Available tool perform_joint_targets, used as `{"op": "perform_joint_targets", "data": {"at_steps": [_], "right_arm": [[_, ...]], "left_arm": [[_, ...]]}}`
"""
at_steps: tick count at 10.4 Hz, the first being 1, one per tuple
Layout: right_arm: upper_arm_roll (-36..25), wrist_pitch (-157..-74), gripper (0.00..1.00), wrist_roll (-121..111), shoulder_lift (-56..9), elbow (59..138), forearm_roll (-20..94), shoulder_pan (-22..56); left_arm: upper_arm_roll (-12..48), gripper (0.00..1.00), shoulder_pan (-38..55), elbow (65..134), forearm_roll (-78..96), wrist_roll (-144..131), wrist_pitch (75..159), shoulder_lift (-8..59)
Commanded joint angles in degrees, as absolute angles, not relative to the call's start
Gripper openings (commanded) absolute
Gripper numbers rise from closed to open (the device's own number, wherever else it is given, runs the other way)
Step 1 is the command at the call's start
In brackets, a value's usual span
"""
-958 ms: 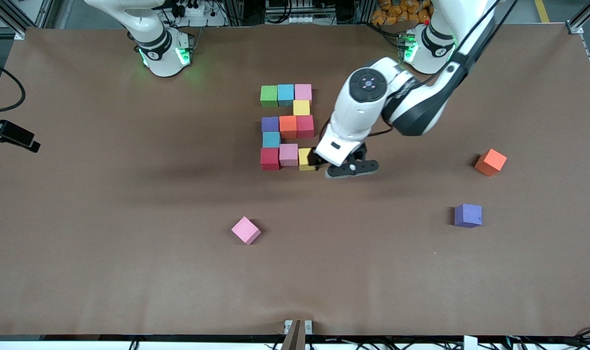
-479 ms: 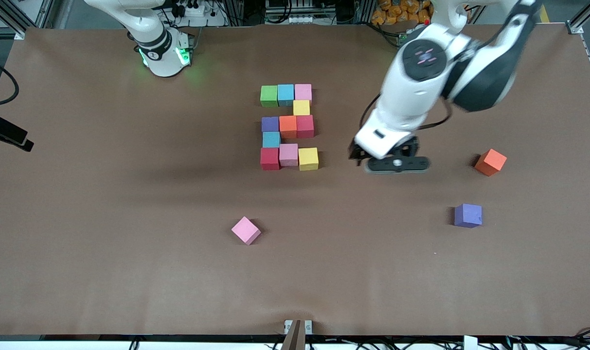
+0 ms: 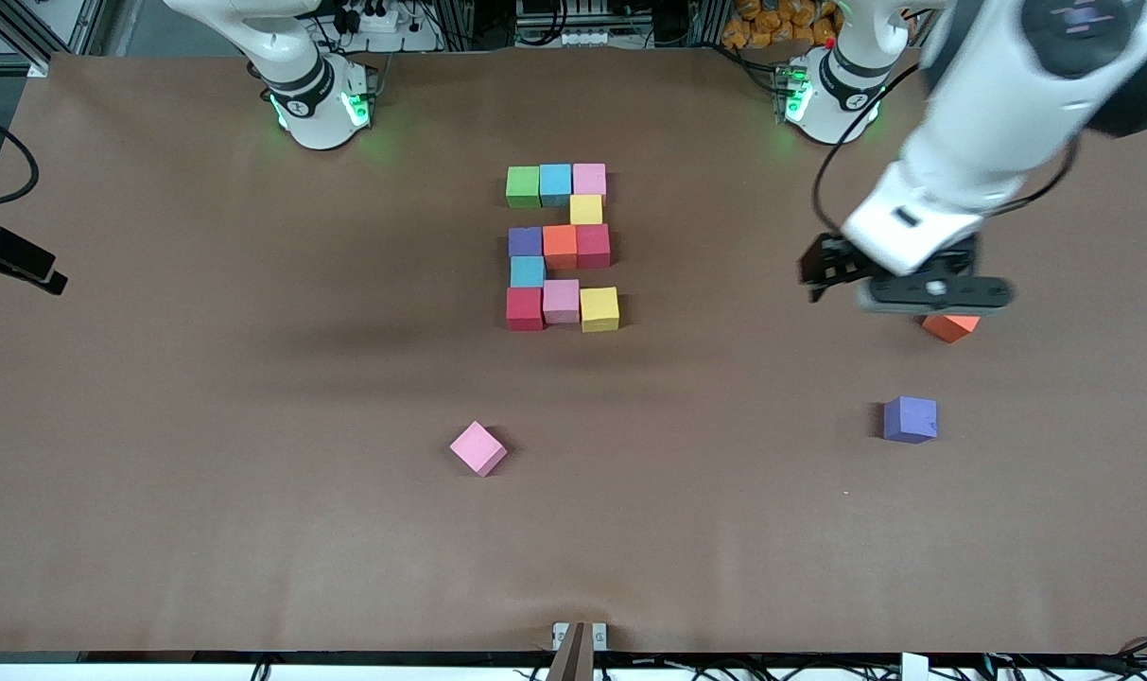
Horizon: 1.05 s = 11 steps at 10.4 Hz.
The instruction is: Form number 2 with 11 blocks
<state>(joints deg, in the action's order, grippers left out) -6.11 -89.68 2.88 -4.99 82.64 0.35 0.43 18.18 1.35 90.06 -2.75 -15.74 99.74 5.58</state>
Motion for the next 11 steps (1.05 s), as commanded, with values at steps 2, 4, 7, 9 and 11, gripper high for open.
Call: {"op": "perform_joint_targets", "data": {"at_steps": [2, 4, 7, 9, 11], "right_arm": [[-5.89, -88.59, 1.00, 3.08, -5.01, 81.65, 0.97, 0.35], [-5.89, -88.68, 1.00, 2.64, -5.10, 81.65, 0.97, 0.35], [-5.80, -88.68, 1.00, 2.99, -5.10, 81.65, 0.88, 0.44], [-5.80, -88.68, 1.00, 3.08, -5.10, 81.65, 0.35, 1.05], [-5.80, -88.59, 1.00, 3.08, -5.01, 81.65, 0.70, 1.05]], "left_arm": [[9.85, 1.00, 2.29, 90.62, 0.18, -5.54, 94.32, 1.41], [6.34, 1.00, 2.55, 90.70, 0.17, -5.36, 92.82, -0.69], [3.80, 1.00, 3.16, 90.53, -0.09, -4.75, 90.71, -1.67], [-0.77, 1.00, 5.70, 89.39, 0.00, -1.43, 90.62, -0.97], [-1.23, 1.00, 6.06, 87.37, 0.09, 2.28, 90.62, 0.35]]}}
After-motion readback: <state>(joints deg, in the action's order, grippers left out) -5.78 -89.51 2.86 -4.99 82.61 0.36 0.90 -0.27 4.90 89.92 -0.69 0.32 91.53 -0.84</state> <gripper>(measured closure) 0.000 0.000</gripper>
